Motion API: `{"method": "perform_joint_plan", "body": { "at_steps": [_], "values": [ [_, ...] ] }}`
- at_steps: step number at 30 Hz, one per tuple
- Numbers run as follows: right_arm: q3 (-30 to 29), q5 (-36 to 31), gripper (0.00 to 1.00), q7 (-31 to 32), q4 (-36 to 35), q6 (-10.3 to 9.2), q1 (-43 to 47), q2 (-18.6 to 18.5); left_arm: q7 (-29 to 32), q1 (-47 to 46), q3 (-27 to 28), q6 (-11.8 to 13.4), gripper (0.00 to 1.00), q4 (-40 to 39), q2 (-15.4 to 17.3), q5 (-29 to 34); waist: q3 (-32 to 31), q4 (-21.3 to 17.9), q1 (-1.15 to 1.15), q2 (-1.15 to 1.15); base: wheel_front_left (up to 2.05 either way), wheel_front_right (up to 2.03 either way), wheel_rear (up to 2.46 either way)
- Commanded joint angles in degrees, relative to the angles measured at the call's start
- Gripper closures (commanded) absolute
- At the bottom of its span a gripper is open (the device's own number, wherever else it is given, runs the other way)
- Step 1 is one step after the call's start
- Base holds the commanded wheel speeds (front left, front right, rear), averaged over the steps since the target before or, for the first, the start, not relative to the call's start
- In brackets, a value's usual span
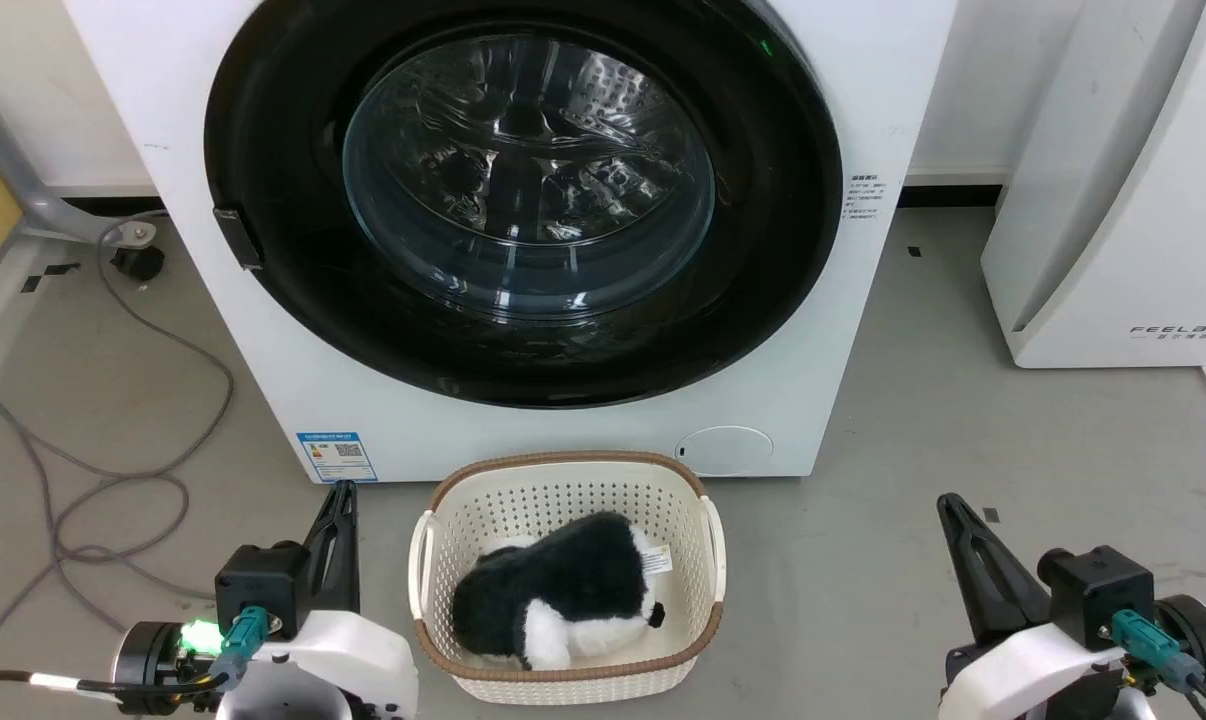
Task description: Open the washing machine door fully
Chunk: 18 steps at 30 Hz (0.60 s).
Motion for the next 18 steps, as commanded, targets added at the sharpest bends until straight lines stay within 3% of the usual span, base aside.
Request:
{"method": "perform_joint_plan", "body": {
  "at_steps": [1,2,18],
  "values": [
    [0.0,-0.4,1.0,0.0,0.1,0.03,-0.7,0.0,0.0,0.8,0.0,0.1,1.0,-0.3,0.0,0.2,0.0,0.0,0.0,0.0,0.0,0.0,0.0],
    [0.0,-0.4,0.0,0.0,0.1,0.03,-0.7,0.0,0.0,0.8,0.0,0.1,0.0,-0.3,0.0,0.2,0.0,0.0,0.0,0.0,0.0,0.0,0.0],
    [-1.1,3.1,0.0,-1.6,-0.7,0.0,-0.1,0.0,-1.6,-0.2,-0.7,1.4,0.0,0.0,0.0,-0.7,0.3,0.0,0.0,0.0,0.0,0.0,0.0]
  ]
}}
